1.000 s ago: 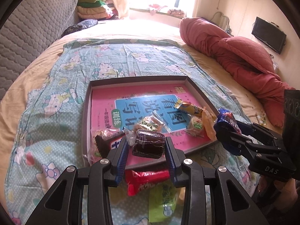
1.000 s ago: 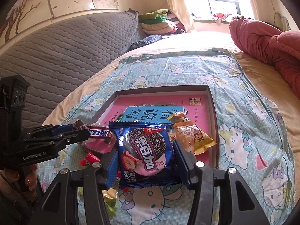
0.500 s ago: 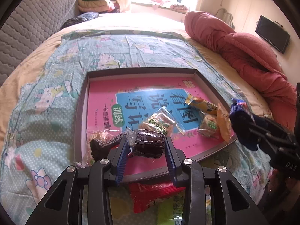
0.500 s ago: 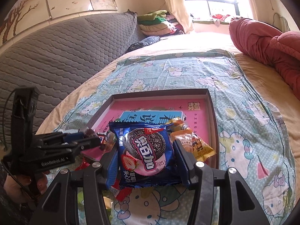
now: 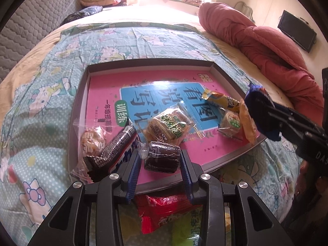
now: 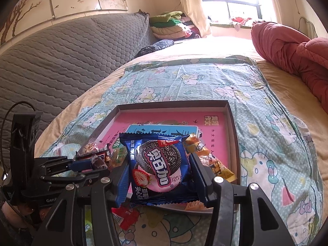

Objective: Organize snacks
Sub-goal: 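Carry the chocolate cake into the tray with the left tool while the right tool carries the cookie pack, then open the left tool over the tray while the right tool releases the cookie pack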

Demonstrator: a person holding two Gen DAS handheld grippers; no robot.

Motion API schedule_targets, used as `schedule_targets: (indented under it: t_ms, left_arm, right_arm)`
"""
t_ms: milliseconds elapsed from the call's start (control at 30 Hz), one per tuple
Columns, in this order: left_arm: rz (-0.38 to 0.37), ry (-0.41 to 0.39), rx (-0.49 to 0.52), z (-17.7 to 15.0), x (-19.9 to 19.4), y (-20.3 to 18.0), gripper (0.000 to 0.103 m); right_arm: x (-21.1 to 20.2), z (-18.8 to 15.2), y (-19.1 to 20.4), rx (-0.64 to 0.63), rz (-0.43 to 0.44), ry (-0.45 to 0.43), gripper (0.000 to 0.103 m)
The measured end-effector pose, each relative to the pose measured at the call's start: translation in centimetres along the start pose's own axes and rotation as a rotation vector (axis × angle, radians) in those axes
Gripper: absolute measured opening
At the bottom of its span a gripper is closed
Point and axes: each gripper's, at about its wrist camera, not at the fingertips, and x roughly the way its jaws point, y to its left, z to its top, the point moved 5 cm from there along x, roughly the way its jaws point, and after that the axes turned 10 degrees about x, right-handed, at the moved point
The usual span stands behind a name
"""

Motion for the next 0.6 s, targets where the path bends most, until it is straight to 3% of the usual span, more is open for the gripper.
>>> schedule_targets:
  t_ms: [600]
  left_arm:
    - [-0.006, 0.015, 0.003, -0.2, 0.4, 0.2, 0.039]
  right_arm:
    - [2.7, -0.3, 0.4, -0.05, -0.027, 0.054, 0.054]
